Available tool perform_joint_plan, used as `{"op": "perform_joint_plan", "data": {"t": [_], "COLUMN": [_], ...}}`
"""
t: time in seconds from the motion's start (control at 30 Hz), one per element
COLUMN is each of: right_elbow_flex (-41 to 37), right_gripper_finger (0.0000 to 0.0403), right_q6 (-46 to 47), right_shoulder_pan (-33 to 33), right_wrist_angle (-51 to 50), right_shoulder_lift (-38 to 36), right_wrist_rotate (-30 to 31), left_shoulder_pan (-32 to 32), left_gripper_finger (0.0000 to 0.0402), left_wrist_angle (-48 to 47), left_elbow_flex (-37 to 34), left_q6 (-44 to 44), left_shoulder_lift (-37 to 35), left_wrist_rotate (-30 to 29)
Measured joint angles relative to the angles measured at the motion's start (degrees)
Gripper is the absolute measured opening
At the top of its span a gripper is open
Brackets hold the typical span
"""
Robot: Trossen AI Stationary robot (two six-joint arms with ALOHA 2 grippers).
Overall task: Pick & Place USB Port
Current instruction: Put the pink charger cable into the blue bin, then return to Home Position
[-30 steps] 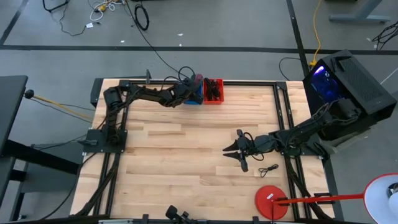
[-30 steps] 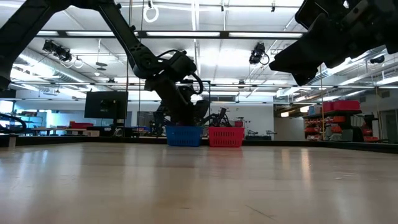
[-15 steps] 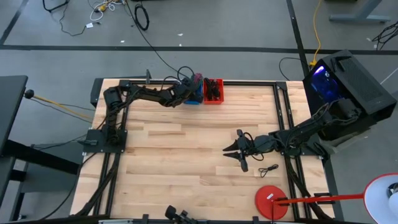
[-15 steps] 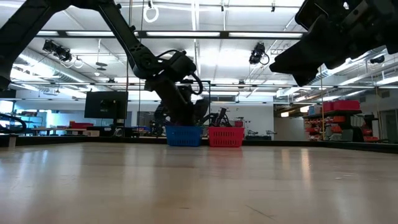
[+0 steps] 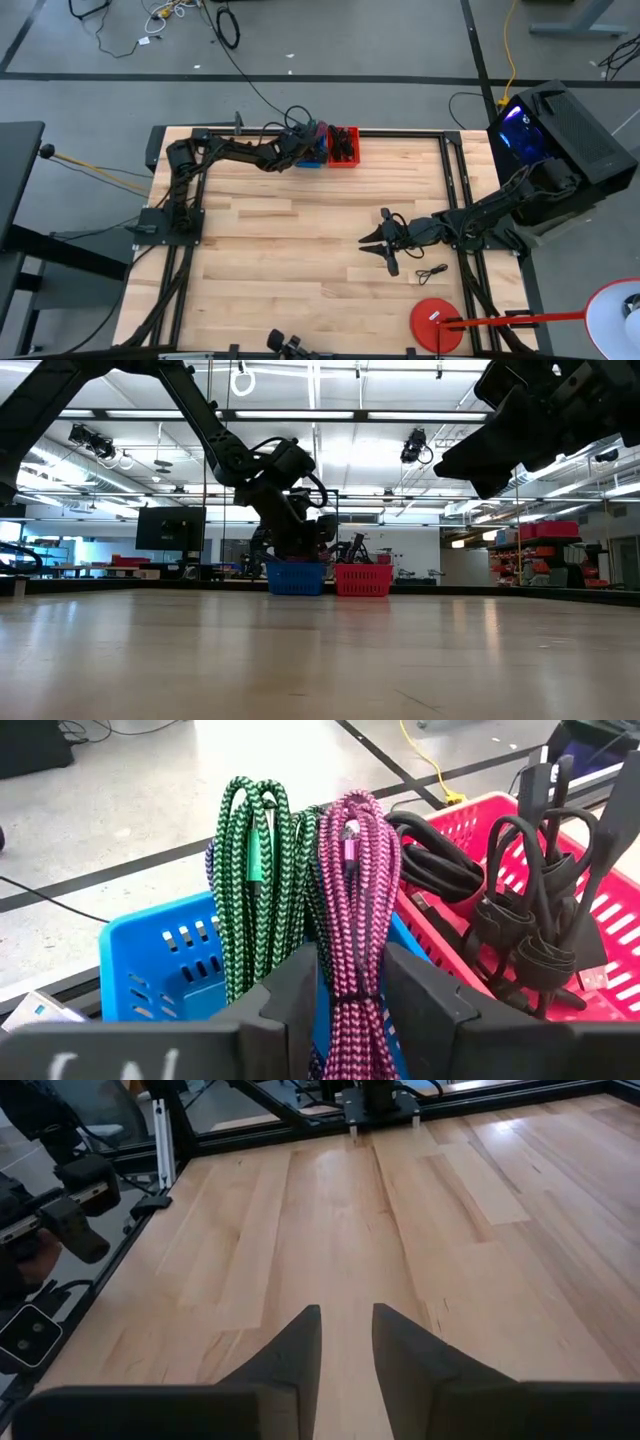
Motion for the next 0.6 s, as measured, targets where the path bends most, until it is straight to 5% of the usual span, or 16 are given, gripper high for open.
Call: {"op": "perform_joint_plan", "data": {"t": [0.6], "right_elbow_flex": [0.00], "right_gripper_finger": [0.0095], "right_q6": [-0.37], "right_shoulder_pan": [0.01], "right_wrist_angle": [-1.33], "right_shoulder_lift": [0.00], "right_wrist_rotate": [-0.01], "left_shoulder_pan": [-0.04], "left_gripper_finger": [0.0129], "left_wrist_angle": [11.98], "left_elbow_flex": [0.00], "left_q6": [-0.67], "left_shoulder_lift": [-0.02], "left_wrist_rotate": [3.88]}}
